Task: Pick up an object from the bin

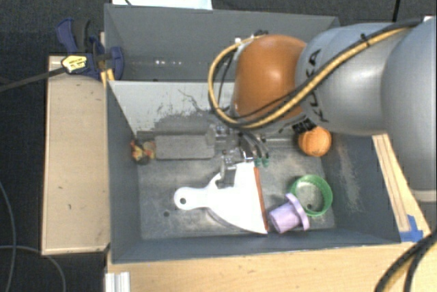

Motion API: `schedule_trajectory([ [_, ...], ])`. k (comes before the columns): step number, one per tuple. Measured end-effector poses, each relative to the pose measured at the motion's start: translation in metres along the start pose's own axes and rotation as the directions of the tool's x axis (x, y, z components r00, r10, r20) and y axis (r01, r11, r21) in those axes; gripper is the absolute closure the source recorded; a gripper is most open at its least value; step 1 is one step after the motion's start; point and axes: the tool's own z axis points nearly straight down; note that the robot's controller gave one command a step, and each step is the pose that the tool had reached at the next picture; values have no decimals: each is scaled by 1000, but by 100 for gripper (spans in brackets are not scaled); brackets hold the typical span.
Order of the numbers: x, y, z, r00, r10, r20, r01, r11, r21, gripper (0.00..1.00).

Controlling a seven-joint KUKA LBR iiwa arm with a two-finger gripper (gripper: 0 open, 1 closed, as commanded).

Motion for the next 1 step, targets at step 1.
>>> schedule_trajectory([
  [1, 19, -34, 64, 982, -187, -7, 187, 982, -1, 100],
])
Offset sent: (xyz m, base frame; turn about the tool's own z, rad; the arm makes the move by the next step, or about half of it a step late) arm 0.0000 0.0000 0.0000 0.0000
